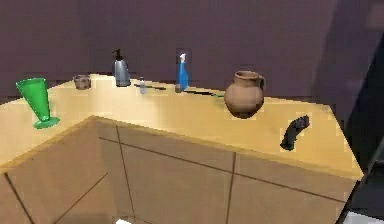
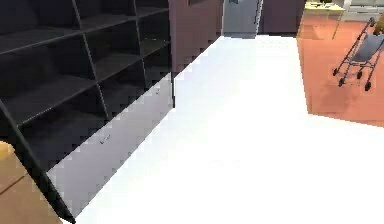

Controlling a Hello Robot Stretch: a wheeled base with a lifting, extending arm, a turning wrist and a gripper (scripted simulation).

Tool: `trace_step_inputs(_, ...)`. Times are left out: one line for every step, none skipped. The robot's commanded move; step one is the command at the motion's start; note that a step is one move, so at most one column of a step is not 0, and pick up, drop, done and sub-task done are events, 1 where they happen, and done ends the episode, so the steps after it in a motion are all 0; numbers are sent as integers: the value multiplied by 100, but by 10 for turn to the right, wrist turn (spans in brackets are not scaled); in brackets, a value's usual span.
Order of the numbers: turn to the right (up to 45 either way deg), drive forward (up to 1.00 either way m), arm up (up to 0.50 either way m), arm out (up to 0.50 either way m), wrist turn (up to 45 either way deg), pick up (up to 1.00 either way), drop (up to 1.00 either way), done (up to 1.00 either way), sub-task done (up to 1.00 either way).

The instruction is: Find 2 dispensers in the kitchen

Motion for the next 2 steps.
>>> trace_step_inputs(0, 45, 0, 0, 0, 0, 0, 0, 0)
trace_step_inputs(0, 0, 0, 0, 0, 0, 0, 0, 100)
